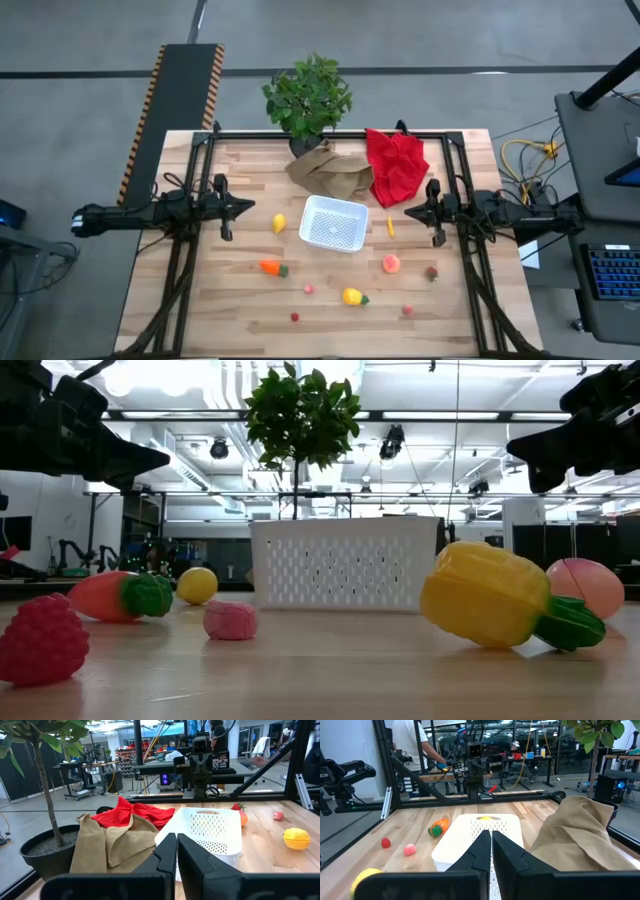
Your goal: Pick and placing Produce into tupperware
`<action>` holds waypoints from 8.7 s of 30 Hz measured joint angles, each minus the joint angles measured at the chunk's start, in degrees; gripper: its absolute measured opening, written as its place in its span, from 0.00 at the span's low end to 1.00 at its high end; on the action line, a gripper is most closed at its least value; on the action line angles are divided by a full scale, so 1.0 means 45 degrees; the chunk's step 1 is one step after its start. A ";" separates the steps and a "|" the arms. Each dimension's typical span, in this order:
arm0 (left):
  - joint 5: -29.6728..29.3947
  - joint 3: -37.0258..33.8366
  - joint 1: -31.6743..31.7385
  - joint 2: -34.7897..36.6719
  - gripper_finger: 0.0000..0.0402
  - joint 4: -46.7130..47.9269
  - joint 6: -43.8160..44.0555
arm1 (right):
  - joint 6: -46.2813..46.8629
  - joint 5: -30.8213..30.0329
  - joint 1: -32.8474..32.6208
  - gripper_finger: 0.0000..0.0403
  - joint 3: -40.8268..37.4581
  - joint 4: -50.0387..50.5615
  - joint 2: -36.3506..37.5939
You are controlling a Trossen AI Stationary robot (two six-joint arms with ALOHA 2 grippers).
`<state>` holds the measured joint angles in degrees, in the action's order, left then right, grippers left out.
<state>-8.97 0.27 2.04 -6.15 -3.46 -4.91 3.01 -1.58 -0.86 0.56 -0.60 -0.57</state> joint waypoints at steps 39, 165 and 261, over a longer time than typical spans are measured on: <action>0.0003 0.0000 -0.0003 0.0001 0.00 0.0002 0.0000 | 0.0000 0.0005 0.0000 0.02 0.0000 0.0000 0.0002; -0.0520 0.0000 -0.0005 -0.0870 0.36 -0.5693 -0.0743 | 1.0688 -0.3319 -0.0223 0.33 1.1762 1.0912 -1.2263; -0.0491 0.0004 0.0000 -0.1854 0.36 -0.6374 -0.1426 | 0.8720 -0.6324 -0.1522 0.02 1.0820 0.4343 -1.6192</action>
<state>-11.18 0.29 2.04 -14.50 -32.15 -11.32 42.25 -30.04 -7.71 49.25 18.94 -73.44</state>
